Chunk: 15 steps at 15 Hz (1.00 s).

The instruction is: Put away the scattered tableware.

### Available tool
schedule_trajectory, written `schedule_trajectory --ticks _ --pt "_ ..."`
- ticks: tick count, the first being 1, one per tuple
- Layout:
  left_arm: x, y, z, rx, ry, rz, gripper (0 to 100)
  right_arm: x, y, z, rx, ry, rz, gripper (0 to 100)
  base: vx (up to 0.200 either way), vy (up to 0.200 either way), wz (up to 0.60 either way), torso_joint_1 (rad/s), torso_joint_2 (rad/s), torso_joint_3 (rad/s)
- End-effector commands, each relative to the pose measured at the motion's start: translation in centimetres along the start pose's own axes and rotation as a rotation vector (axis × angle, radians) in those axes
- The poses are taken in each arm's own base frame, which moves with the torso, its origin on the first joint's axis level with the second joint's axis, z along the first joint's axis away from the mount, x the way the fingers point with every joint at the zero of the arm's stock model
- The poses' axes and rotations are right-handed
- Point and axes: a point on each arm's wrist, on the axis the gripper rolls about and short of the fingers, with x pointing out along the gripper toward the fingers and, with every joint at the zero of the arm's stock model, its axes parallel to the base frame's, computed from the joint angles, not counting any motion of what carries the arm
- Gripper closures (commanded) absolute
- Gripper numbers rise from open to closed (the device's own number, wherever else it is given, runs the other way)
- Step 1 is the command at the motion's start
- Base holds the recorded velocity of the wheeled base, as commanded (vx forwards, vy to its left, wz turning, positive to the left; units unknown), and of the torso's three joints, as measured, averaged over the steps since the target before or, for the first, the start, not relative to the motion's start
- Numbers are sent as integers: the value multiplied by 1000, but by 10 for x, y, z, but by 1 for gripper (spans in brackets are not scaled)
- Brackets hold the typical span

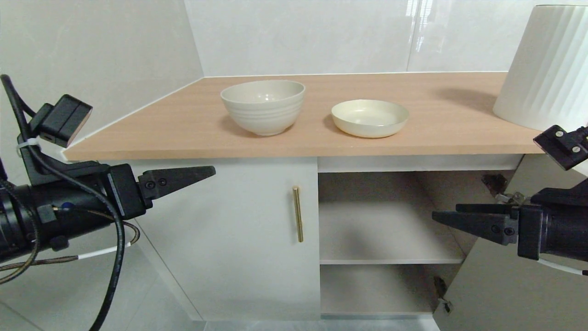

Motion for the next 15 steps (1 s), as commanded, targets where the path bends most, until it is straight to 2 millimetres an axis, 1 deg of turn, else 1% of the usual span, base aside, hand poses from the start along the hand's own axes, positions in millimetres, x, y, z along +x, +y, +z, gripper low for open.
schedule_trajectory --ticks 1,3,7,9,10,11,12,13,14,15 --pt "1 1 0 -2 3 2 0 -1 1 0 -2 -3 5 0 0 0 0 76 -237 -281" --pt "1 1 0 -3 5 1 0 -1 0 0 -1 -2 3 0 0 0 0 100 -239 -307" --pt "2 2 -1 -5 11 3 0 0 0 -1 1 4 3 0 0 0 0 130 -541 -307" --pt "2 1 -1 -4 10 1 0 4 -2 0 -31 11 0 0 0 0 0 178 -466 -303" --pt "5 1 2 -2 7 -2 0 12 -3 7 -32 13 -3 0 0 0 0 163 -466 -290" --pt "13 2 9 -7 18 -1 0 26 -6 20 -24 15 -20 0 0 0 0 168 -456 -290" --pt "19 2 14 -16 39 8 0 35 -8 28 -10 36 -42 0 0 0 0 173 -471 -286" --pt "29 3 24 -42 90 33 0 45 -9 40 10 85 -83 0 0 0 0 183 -466 -290" --pt "40 2 39 -73 159 73 0 58 -11 58 24 121 -122 0 0 0 0 119 -276 -178" --pt "43 0 49 -88 190 102 0 66 -11 71 27 119 -145 0 0 0 0 66 -163 -95"
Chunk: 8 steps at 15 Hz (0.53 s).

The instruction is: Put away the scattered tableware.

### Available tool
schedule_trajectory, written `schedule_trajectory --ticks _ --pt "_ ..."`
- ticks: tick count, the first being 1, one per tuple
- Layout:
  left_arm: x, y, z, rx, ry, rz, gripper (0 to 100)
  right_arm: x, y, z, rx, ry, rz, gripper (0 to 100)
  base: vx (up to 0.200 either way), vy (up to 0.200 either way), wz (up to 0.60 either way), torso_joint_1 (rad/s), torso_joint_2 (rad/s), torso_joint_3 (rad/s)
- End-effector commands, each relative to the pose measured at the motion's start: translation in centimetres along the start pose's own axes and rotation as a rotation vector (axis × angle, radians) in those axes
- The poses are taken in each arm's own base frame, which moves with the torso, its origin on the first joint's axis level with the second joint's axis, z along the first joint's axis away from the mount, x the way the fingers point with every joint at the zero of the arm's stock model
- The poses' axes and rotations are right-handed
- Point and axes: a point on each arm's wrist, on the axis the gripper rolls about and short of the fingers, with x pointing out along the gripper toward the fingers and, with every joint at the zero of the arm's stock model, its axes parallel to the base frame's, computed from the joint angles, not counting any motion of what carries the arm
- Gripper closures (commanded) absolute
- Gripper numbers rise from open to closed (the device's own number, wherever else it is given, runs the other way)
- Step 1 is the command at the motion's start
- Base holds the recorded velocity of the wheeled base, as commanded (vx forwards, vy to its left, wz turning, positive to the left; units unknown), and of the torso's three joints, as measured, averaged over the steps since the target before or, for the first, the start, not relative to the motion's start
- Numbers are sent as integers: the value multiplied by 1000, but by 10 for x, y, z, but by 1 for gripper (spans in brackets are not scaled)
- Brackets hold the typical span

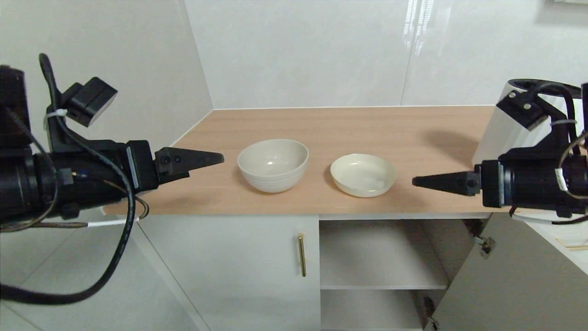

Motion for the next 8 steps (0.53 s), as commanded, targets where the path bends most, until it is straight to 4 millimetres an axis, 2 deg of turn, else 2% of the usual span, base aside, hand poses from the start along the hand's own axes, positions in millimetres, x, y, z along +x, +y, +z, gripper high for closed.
schedule_trajectory --ticks 1,4,7,8 --pt "24 0 31 -44 86 83 0 40 -8 29 26 64 -82 0 0 0 0 41 -95 -56" --pt "57 9 41 -47 91 275 0 57 -12 26 63 97 -197 0 0 0 0 9 -20 -12" --pt "97 17 31 -22 102 373 0 62 -2 24 102 119 -236 0 0 0 0 0 0 0" --pt "103 19 31 -21 96 376 0 62 -1 24 101 118 -241 0 0 0 0 0 0 0"
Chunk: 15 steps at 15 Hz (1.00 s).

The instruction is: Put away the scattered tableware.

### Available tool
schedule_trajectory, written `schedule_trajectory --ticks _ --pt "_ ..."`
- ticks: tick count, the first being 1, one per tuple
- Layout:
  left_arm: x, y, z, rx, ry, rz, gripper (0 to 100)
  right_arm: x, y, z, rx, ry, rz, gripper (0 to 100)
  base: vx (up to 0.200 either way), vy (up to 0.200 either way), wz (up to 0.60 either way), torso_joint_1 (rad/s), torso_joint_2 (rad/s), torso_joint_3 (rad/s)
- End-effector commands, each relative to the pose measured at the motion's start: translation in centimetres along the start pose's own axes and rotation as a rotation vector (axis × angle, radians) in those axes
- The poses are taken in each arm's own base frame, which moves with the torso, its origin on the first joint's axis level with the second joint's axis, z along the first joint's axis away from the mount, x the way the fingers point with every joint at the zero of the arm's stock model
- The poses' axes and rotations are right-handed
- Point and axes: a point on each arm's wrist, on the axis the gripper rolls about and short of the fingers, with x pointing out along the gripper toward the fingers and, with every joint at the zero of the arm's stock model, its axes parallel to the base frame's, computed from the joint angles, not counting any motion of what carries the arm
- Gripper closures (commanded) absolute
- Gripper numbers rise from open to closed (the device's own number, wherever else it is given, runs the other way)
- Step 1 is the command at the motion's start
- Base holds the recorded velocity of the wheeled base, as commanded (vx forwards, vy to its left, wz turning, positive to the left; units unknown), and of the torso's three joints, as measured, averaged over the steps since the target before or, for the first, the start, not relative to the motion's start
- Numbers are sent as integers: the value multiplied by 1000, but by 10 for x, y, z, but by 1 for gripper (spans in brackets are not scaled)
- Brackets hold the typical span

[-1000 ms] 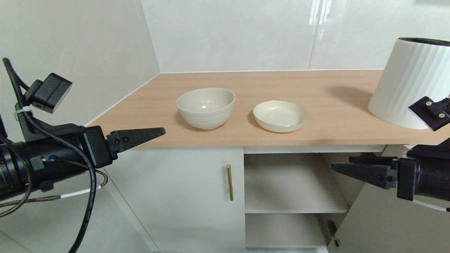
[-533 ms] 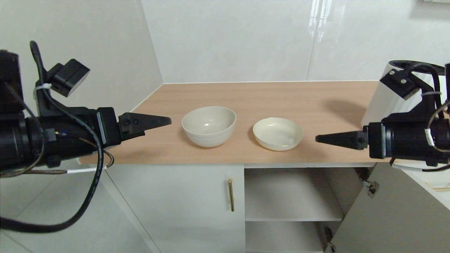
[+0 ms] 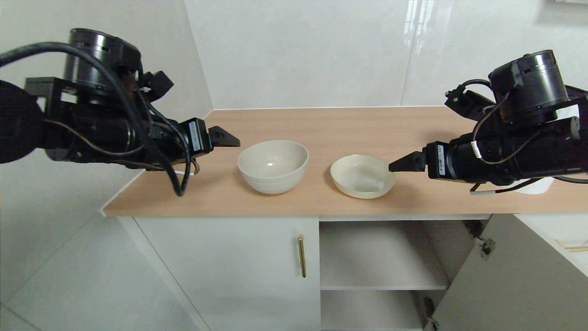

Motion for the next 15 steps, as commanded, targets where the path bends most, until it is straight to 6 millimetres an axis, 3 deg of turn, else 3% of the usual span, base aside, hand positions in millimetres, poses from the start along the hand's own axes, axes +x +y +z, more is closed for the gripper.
schedule_trajectory --ticks 1,2,3,5,12,13,15 --pt "43 -2 -9 9 33 12 0 8 3 -3 -7 10 -29 0 0 0 0 0 0 0" --pt "46 -5 -7 12 19 1 0 8 3 -3 -8 3 -46 0 0 0 0 0 0 0" --pt "63 -10 0 16 2 10 0 9 9 -5 -19 -4 -71 0 0 0 0 0 0 0" --pt "80 -7 -4 22 1 102 0 12 8 -7 -19 3 -83 0 0 0 0 0 0 0" --pt "79 -17 -4 43 -11 102 0 17 8 -7 -6 10 -89 0 0 0 0 0 0 0" --pt "80 -19 -6 47 -5 98 100 18 7 -7 -5 9 -91 0 0 0 0 0 0 0" --pt "84 -23 -11 55 12 92 100 17 8 -5 7 1 -89 0 0 0 0 0 0 0"
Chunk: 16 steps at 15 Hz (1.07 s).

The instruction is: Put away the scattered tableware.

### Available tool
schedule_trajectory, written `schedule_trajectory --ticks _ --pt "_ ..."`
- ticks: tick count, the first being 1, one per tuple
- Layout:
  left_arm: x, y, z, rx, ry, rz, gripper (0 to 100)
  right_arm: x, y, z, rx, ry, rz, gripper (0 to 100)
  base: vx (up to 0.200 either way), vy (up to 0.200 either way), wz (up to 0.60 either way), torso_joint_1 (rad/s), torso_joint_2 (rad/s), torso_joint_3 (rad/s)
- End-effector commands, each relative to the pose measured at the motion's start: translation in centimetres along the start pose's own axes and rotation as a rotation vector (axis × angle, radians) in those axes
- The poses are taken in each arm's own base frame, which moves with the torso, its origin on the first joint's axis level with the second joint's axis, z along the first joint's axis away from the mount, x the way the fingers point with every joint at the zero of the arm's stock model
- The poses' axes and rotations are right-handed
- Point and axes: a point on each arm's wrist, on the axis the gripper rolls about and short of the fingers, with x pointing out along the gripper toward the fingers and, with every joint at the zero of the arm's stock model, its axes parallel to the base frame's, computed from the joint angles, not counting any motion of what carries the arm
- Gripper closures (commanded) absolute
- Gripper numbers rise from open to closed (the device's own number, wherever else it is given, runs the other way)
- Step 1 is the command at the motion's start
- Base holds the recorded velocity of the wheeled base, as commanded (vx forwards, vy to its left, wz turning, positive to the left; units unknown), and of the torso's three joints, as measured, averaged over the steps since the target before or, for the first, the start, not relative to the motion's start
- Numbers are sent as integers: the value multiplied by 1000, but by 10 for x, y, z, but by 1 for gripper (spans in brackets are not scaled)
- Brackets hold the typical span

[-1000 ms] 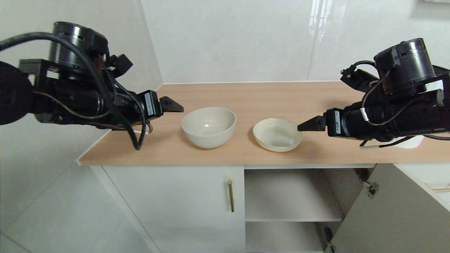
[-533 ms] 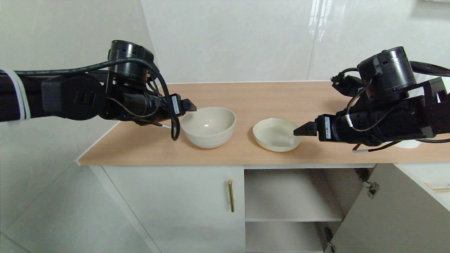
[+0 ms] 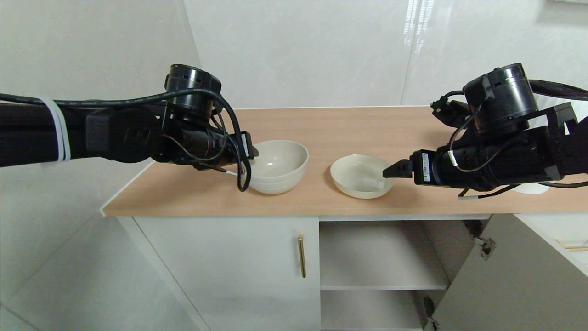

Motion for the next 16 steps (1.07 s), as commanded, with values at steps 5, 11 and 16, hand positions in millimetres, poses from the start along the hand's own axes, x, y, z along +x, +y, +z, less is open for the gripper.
schedule_trajectory --ticks 5,11,16 --pt "-27 -10 -1 11 2 -32 100 6 0 4 12 0 -8 0 0 0 0 0 0 0" --pt "-92 -13 6 10 -87 -105 100 37 3 2 -5 32 -149 0 0 0 0 0 0 0" --pt "-101 -15 4 16 -92 -123 100 62 8 -1 26 20 -242 0 0 0 0 0 0 0"
